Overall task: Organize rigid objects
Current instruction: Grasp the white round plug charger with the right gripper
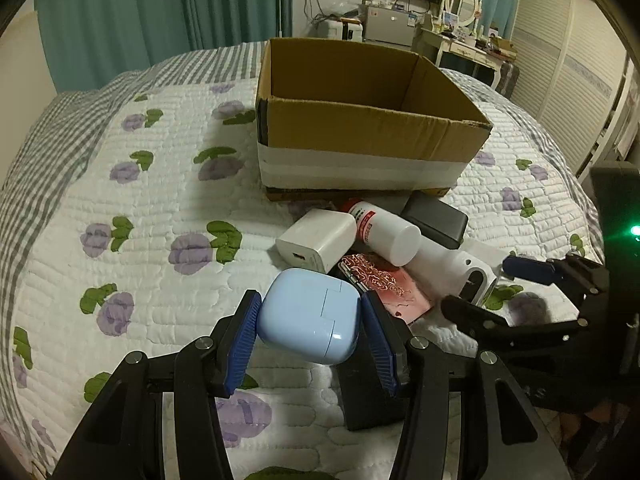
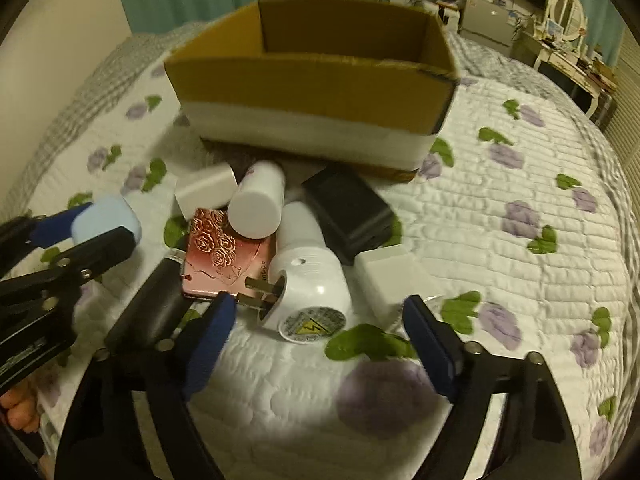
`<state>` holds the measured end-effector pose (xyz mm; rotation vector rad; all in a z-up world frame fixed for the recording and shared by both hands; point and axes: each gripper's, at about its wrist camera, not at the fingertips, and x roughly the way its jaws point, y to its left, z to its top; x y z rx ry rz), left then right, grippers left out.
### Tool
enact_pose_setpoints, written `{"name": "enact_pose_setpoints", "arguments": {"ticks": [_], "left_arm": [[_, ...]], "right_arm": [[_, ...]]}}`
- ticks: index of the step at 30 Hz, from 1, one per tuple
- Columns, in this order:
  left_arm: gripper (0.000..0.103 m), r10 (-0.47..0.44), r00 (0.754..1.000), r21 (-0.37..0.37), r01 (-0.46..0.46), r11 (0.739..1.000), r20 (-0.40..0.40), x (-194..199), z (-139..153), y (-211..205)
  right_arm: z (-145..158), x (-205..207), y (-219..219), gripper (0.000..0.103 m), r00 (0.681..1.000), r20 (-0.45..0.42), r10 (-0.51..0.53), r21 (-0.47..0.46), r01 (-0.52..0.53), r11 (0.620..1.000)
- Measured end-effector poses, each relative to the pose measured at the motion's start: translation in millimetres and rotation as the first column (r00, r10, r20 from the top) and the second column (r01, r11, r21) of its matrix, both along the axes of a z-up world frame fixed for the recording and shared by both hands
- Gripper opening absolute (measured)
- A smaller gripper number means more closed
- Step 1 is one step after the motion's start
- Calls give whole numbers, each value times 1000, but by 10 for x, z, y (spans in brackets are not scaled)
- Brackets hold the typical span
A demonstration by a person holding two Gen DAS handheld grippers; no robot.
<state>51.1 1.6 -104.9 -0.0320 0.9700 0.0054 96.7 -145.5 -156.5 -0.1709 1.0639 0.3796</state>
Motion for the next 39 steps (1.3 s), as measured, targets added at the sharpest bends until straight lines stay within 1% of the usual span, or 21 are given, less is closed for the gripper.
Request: {"name": "enact_pose_setpoints", "arguments": {"ticks": [4, 8, 9, 10, 12, 14, 16, 21, 23, 25, 27, 29, 32, 35, 39], "left_arm": [[52, -4, 1000, -7, 3, 1000, -12, 18, -32, -3], [52, -2, 1000, -14, 2, 1000, -11, -5, -17, -3], [52, -1, 1000, -17, 1, 1000, -10, -16, -9, 5], [52, 1, 1000, -19, -2, 1000, -9, -23, -5, 10], [52, 5, 1000, -25, -6, 1000, -12, -25, -6, 18], [52, 4, 1000, -29, -4, 1000, -14, -25, -13, 15], [52, 2, 1000, -31, -2, 1000, -12, -29, -15, 15], [52, 6, 1000, -49, -7, 999, -21, -10, -47, 44], [52, 5, 1000, -54, -7, 999, -28, 1, -69, 48], [52, 6, 1000, -57, -8, 998, -30, 7, -76, 55], [52, 8, 1000, -61, -10, 998, -30, 2, -61, 66], [52, 10, 1000, -60, -12, 998, -23, -12, -30, 81], [52, 12, 1000, -55, -12, 998, -8, -45, 43, 96], [52, 15, 1000, -57, -14, 998, 10, -84, 142, 97], [52, 10, 999, -58, -7, 998, 50, -157, 361, 52]], "right_arm": [[-9, 55, 60, 83, 1000, 21, 0, -31, 0, 1000], [-22, 86, 177, 83, 998, 67, 14, -121, -6, 993], [-10, 75, 181, 78, 997, 72, 17, -128, -8, 992], [13, 44, 194, 66, 996, 84, 24, -138, -12, 990], [32, -3, 190, 57, 996, 81, 27, -130, -17, 991], [22, -37, 187, 57, 997, 68, 36, -120, -28, 992], [27, -55, 193, 53, 997, 60, 46, -111, -39, 993], [-9, -40, 230, 53, 997, 51, 53, -114, -47, 992], [-18, -18, 262, 55, 997, 49, 65, -107, -60, 992], [-48, 6, 338, 55, 994, 56, 94, -126, -87, 988], [-69, 7, 400, 54, 992, 58, 112, -151, -102, 983], [-63, -12, 387, 53, 992, 58, 109, -146, -100, 984], [27, -83, 279, 52, 994, 71, 80, -106, -72, 992], [228, -196, 171, 51, 992, 116, 52, -77, -44, 996], [537, -347, 58, 49, 984, 173, 48, -67, -36, 997]]}}
